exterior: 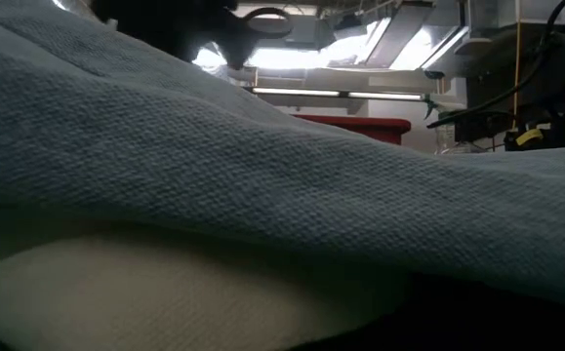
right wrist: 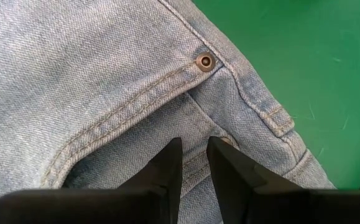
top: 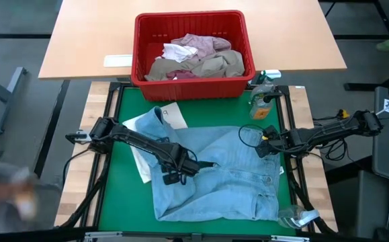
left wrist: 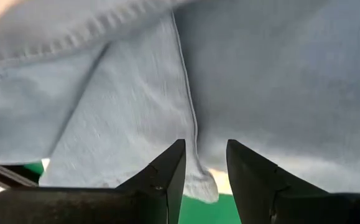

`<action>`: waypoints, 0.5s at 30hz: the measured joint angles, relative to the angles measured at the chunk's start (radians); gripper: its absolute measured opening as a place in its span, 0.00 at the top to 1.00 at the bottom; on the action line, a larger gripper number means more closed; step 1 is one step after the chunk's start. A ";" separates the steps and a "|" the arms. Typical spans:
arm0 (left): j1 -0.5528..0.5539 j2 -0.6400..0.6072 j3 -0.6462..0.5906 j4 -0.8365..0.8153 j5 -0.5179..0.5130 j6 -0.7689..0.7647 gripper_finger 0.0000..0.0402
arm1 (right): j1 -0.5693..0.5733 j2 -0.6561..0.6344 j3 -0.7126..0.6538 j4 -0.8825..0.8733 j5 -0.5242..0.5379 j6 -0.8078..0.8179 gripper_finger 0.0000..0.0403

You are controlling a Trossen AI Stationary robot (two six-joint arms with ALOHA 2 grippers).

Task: Fold laundry
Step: Fold the light blue pants

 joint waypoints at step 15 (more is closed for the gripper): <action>-0.059 0.000 -0.128 0.001 -0.003 -0.138 0.73 | 0.000 0.000 0.000 0.002 0.000 0.000 0.80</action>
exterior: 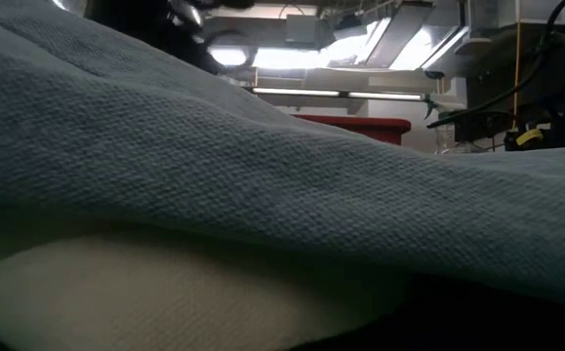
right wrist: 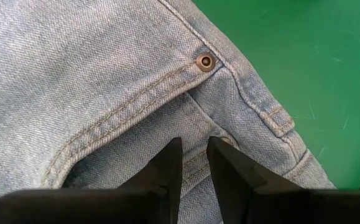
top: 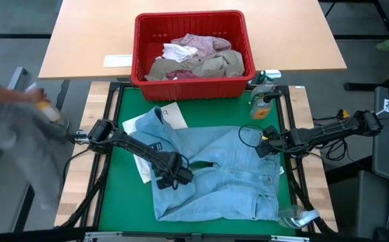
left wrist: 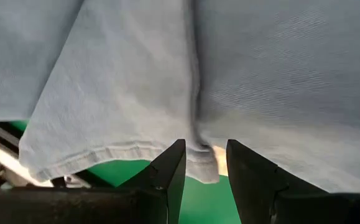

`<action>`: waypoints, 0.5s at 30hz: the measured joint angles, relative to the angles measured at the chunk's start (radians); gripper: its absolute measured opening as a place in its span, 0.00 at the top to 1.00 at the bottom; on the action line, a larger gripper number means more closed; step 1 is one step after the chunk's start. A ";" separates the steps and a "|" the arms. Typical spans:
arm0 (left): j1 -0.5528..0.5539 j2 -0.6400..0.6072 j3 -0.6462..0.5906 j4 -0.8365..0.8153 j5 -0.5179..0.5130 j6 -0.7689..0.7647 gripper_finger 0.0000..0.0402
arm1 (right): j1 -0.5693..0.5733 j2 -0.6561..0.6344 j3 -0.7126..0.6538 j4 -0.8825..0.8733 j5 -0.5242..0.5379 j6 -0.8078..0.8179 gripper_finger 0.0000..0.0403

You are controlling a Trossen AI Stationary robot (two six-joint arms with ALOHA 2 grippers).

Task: Fold laundry
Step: Fold the light blue pants

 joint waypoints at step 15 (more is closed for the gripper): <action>0.006 0.000 -0.100 0.012 -0.025 -0.023 0.83 | 0.000 0.000 0.000 0.000 0.000 0.000 0.80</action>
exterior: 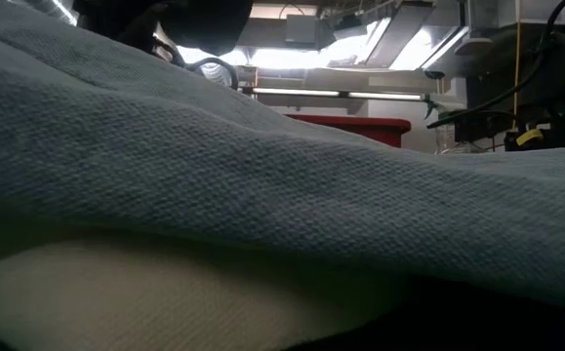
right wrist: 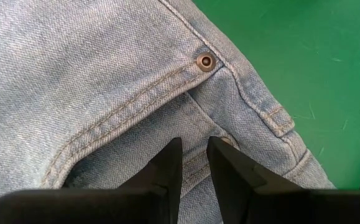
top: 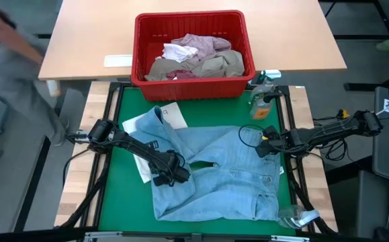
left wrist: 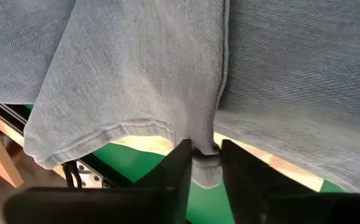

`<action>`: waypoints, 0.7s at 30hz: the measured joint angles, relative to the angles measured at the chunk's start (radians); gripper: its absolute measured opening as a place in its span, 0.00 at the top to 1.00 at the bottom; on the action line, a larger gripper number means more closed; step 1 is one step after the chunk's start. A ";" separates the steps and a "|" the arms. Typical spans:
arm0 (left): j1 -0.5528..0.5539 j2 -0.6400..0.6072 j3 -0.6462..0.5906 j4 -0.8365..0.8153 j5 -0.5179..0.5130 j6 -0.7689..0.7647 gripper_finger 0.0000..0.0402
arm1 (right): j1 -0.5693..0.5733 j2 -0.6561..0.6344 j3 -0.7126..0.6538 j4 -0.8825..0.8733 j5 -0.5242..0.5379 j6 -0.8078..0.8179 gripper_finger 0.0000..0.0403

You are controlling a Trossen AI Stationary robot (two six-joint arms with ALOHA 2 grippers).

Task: Fold laundry
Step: Fold the light blue pants

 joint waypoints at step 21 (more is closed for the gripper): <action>-0.006 -0.075 0.223 -0.068 0.040 -0.012 1.00 | 0.000 0.000 0.000 0.003 0.001 -0.001 0.80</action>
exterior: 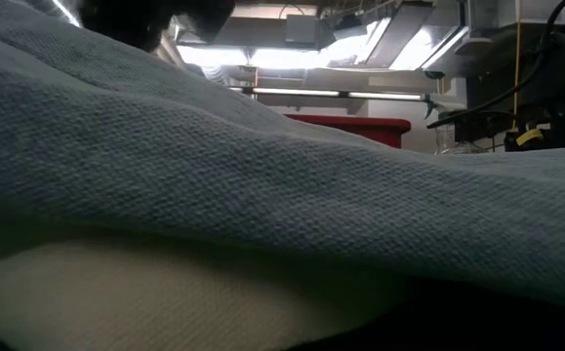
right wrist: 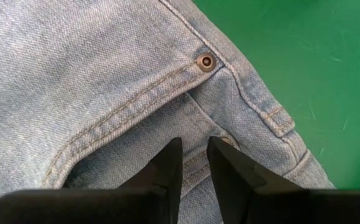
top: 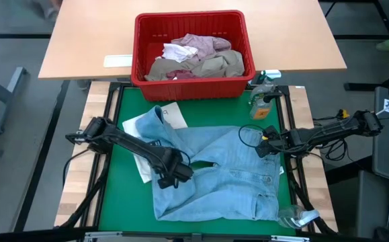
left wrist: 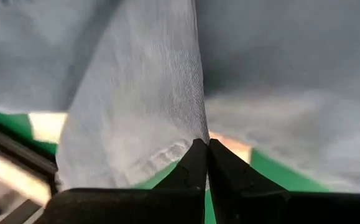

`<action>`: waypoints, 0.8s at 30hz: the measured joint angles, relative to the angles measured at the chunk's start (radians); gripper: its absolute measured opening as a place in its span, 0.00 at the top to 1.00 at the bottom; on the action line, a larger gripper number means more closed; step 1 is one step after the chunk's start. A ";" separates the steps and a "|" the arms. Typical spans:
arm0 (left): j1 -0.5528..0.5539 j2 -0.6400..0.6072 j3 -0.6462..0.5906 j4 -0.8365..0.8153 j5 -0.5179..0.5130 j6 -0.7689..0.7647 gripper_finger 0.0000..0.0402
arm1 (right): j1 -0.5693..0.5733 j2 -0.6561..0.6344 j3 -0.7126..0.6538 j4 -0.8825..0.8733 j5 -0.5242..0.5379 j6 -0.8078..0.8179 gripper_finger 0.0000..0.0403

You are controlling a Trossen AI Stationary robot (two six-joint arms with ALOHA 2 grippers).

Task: Fold laundry
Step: Fold the light blue pants

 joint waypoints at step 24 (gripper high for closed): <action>-0.136 -0.496 0.069 -0.005 0.384 -0.974 1.00 | 0.000 0.000 0.000 -0.028 0.056 -0.001 0.80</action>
